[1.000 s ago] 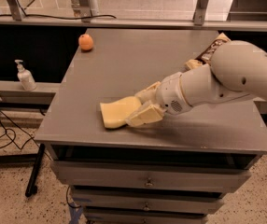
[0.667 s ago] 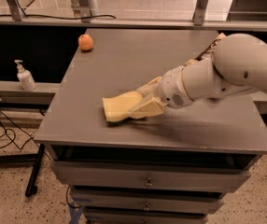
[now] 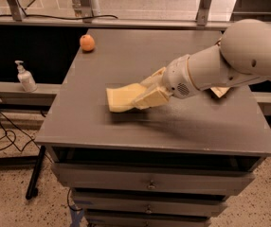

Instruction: Move sponge near orange

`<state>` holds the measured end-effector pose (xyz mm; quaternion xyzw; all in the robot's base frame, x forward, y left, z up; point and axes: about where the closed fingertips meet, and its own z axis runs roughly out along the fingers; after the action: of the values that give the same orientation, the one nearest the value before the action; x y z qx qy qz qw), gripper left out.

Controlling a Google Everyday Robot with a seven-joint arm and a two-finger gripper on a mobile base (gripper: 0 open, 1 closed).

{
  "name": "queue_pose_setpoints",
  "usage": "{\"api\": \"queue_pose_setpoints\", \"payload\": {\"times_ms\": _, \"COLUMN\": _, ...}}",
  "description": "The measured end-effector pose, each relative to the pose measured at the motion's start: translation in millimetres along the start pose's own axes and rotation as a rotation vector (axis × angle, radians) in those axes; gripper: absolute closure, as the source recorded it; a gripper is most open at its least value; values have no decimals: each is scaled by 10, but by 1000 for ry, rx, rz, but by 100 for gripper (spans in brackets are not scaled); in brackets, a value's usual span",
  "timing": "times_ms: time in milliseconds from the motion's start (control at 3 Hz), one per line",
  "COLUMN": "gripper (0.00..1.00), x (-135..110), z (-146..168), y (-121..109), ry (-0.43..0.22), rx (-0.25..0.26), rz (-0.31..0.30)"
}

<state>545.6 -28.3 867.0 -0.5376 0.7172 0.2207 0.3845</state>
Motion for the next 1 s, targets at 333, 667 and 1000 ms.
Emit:
{"api": "queue_pose_setpoints", "payload": {"times_ms": 333, "gripper": 100, "x": -4, "z": -1, "y": 2, "ry": 0, "rx": 0, "rz": -1}}
{"api": "queue_pose_setpoints", "payload": {"times_ms": 667, "gripper": 100, "x": -113, "z": 0, "y": -296, "ry": -25, "rx": 59, "rz": -39}}
{"api": "queue_pose_setpoints", "payload": {"times_ms": 1000, "gripper": 100, "x": -194, "z": 31, "y": -875, "ry": -37, "rx": 135, "rz": -74}}
